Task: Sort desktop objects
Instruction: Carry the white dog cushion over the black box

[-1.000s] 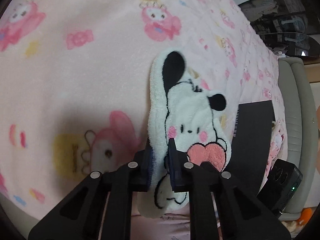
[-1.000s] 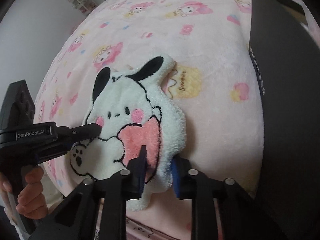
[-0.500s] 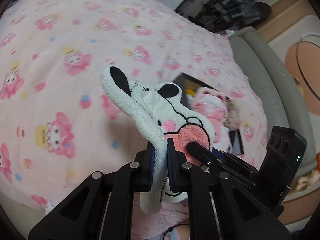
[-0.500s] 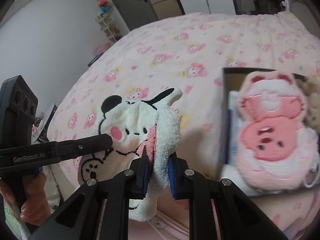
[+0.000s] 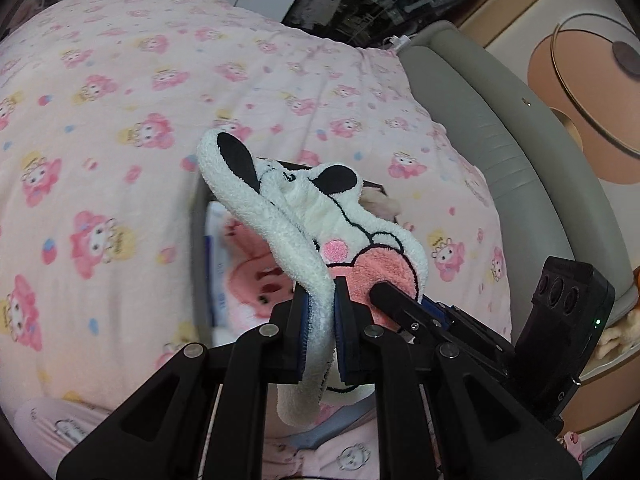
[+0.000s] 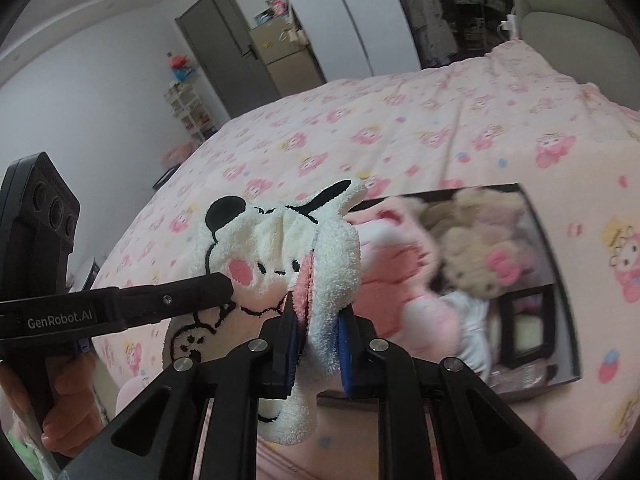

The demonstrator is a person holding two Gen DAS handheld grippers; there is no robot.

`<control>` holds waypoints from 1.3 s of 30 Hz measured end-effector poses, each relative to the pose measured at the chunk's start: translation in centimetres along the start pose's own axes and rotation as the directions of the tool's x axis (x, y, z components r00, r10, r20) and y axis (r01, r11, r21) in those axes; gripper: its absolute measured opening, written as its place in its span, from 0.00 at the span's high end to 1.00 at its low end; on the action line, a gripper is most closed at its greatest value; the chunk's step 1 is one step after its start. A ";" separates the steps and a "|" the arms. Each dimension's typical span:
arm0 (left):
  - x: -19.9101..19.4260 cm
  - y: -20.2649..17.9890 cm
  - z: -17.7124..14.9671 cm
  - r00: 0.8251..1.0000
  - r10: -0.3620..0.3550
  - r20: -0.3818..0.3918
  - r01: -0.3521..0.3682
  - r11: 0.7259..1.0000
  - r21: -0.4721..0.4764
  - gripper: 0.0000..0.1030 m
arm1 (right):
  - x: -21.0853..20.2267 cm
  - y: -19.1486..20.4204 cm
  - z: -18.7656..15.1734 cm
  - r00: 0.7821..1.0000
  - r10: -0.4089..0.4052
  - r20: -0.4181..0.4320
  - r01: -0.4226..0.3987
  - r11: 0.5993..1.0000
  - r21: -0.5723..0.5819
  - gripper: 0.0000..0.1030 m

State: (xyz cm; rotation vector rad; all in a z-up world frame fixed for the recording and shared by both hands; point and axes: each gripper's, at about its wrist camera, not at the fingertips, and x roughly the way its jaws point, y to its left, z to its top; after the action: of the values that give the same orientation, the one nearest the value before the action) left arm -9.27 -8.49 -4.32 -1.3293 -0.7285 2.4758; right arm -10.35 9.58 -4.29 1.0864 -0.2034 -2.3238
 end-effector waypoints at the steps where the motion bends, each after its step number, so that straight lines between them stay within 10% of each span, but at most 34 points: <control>1: 0.8 -0.6 0.2 1.000 -0.005 -0.003 0.005 1.000 0.005 0.91 | -0.3 -1.0 0.3 1.000 -0.010 0.005 0.010 1.000 0.010 0.87; 15: 10.3 -7.0 2.3 0.999 -0.024 -0.045 0.030 0.989 0.143 0.91 | -2.1 -12.1 2.3 0.984 -0.121 0.133 0.101 0.984 0.145 0.87; 29: 15.8 -5.1 0.5 0.960 0.248 -0.129 -0.216 0.952 0.217 0.75 | 2.8 -15.5 0.6 0.970 -0.240 -0.036 0.243 0.950 0.198 0.81; 39: 11.5 -6.3 1.0 0.983 0.176 0.061 -0.184 0.965 0.185 0.72 | -2.2 -14.6 0.7 0.929 -0.303 0.211 0.258 0.941 0.218 0.78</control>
State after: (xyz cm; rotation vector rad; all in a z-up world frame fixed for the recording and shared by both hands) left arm -16.68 1.40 -8.66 -1.3262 -0.3817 2.6452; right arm -15.90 22.84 -7.57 0.9677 -0.3873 -2.7446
